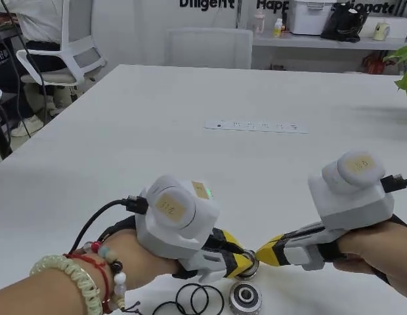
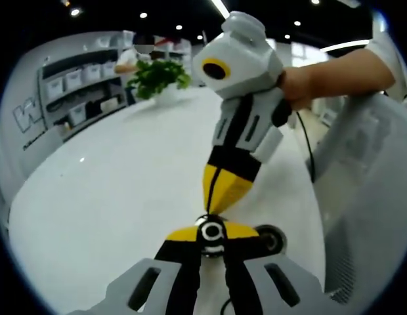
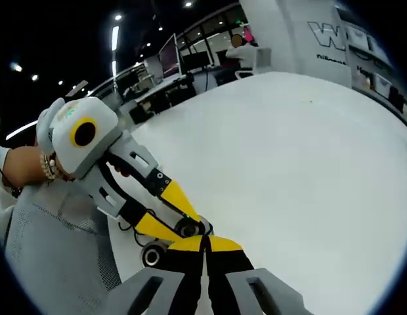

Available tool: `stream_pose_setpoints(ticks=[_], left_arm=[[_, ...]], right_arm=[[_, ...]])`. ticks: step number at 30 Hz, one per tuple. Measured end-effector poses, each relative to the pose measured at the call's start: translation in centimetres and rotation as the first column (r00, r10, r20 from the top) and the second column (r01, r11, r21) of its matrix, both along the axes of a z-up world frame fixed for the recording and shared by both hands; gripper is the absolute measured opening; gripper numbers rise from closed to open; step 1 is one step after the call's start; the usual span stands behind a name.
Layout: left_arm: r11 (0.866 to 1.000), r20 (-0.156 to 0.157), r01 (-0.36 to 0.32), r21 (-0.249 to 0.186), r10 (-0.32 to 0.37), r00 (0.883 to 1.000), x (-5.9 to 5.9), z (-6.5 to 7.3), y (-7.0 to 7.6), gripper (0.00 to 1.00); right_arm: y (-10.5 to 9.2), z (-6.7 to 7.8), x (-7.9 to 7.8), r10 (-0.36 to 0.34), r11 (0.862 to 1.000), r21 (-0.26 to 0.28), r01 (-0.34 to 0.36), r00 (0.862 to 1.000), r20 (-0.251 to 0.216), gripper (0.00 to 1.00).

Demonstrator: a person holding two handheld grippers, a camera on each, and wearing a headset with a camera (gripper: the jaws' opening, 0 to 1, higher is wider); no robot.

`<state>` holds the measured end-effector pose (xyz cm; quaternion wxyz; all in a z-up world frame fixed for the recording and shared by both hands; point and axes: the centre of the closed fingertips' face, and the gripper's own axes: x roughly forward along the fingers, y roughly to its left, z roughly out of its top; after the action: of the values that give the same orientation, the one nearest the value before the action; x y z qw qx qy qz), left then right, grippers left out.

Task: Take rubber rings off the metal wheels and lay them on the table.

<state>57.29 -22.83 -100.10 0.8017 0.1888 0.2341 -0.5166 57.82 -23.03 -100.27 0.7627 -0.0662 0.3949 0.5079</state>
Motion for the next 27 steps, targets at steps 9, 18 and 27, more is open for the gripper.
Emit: stream_pose_setpoints(ticks=[9, 18, 27], left_arm=[[0.999, 0.03, 0.023, 0.043, -0.025, 0.999, -0.1, -0.3, -0.2, 0.12], [0.999, 0.039, 0.019, 0.04, -0.021, 0.999, 0.1, -0.1, -0.1, 0.12], [0.999, 0.04, 0.039, 0.035, -0.041, 0.998, -0.1, 0.0, -0.3, 0.14]], right_arm=[[0.3, 0.0, -0.5, 0.024, 1.0, -0.007, -0.024, 1.0, -0.009, 0.0], [0.1, 0.1, 0.0, -0.032, 0.999, 0.022, 0.033, 0.998, -0.047, 0.0], [-0.5, 0.4, 0.6, -0.077, 0.996, 0.035, 0.079, 0.996, -0.047, 0.0]])
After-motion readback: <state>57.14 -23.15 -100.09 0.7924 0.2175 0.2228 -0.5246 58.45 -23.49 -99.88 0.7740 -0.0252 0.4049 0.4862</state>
